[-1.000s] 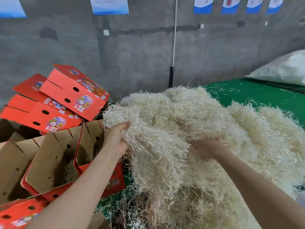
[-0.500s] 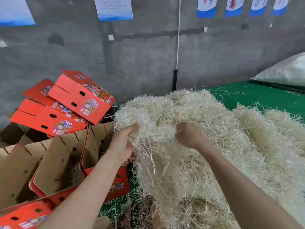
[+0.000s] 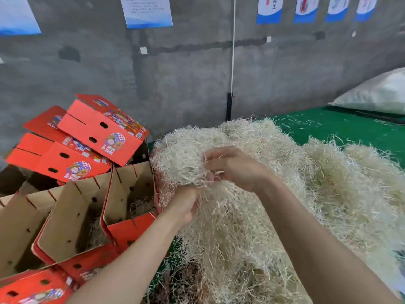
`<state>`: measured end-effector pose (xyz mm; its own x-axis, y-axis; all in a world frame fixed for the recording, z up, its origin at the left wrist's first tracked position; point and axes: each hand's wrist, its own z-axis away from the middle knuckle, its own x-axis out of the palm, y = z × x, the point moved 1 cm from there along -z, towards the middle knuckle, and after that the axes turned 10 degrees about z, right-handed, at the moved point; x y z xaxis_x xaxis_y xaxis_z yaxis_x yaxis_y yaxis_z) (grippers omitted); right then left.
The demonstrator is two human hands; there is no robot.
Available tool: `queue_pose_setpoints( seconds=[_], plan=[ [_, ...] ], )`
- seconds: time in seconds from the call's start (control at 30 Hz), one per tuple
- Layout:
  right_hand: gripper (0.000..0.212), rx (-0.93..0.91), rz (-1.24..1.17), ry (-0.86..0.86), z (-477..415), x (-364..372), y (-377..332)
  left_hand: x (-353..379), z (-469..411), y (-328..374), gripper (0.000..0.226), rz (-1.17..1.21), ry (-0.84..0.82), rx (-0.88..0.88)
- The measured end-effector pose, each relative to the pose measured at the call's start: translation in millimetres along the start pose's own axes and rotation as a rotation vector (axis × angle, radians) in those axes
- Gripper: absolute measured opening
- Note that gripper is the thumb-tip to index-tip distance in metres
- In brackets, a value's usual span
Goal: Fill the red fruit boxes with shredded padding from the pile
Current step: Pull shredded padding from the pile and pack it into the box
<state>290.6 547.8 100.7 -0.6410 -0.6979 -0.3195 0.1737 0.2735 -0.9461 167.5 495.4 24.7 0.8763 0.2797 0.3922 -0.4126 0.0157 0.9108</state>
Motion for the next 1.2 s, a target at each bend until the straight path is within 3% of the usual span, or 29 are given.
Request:
queue_pose_setpoints(
  seconds=[0.03,0.1,0.13,0.2,0.27,0.4,0.47,0.53,0.6,0.7,0.8,0.87,0.9,0.93,1.0,1.03,1.1,1.13,1.2],
  plan=[
    [0.011,-0.008,0.029,0.009,2,-5,0,2,-5,-1,0.011,0.035,0.104,0.029],
    [0.015,-0.012,0.157,0.205,3,-28,6,1,-14,-4,0.023,0.126,0.259,0.022],
    [0.039,0.016,0.317,0.262,3,-42,14,-2,-18,-7,0.034,0.144,0.289,-0.006],
    [0.096,0.169,0.795,0.089,2,-60,39,-6,-22,-10,0.044,0.140,0.304,-0.049],
    [0.120,0.348,1.108,-0.098,2,-62,75,-8,-22,-10,0.039,0.150,0.275,-0.089],
    [0.106,0.532,1.062,-0.015,4,-57,140,-7,-22,-13,0.065,0.205,0.227,-0.169],
    [0.085,0.553,0.979,0.018,8,-58,153,-7,-21,-13,0.044,0.168,0.251,-0.185],
    [0.056,0.478,0.910,0.232,11,-65,153,-6,-22,-11,0.034,0.115,0.217,-0.221],
    [0.033,0.378,0.747,0.531,12,-76,135,-8,-25,-13,0.055,0.052,0.176,-0.266],
    [0.029,0.231,0.425,0.838,18,-99,86,-8,-32,-20,0.079,-0.292,0.202,-0.224],
    [0.041,0.018,0.297,0.914,25,-110,40,7,-34,-30,0.094,-0.809,0.177,-0.104],
    [0.039,-0.108,0.242,0.863,28,-110,20,23,-33,-38,0.079,-1.127,0.049,0.043],
    [0.037,-0.141,0.259,0.822,28,-109,13,31,-31,-40,0.069,-1.265,-0.092,0.027],
    [0.036,-0.150,0.303,0.773,28,-108,10,38,-27,-39,0.059,-1.390,-0.272,-0.076],
    [0.035,-0.140,0.487,0.696,26,-107,11,42,-26,-31,0.064,-1.502,-0.515,-0.269],
    [0.034,-0.144,0.597,0.698,25,-108,13,42,-29,-21,0.070,-1.478,-0.522,-0.269],
    [0.034,-0.177,0.752,0.755,25,-112,18,46,-33,7,0.062,-1.282,-0.375,-0.100],
    [0.035,-0.209,0.804,0.780,25,-113,18,47,-33,18,0.061,-1.116,-0.248,0.016],
    [0.037,-0.335,0.867,0.796,24,-112,12,53,-32,31,0.087,-0.668,-0.106,0.186]
  ],
)
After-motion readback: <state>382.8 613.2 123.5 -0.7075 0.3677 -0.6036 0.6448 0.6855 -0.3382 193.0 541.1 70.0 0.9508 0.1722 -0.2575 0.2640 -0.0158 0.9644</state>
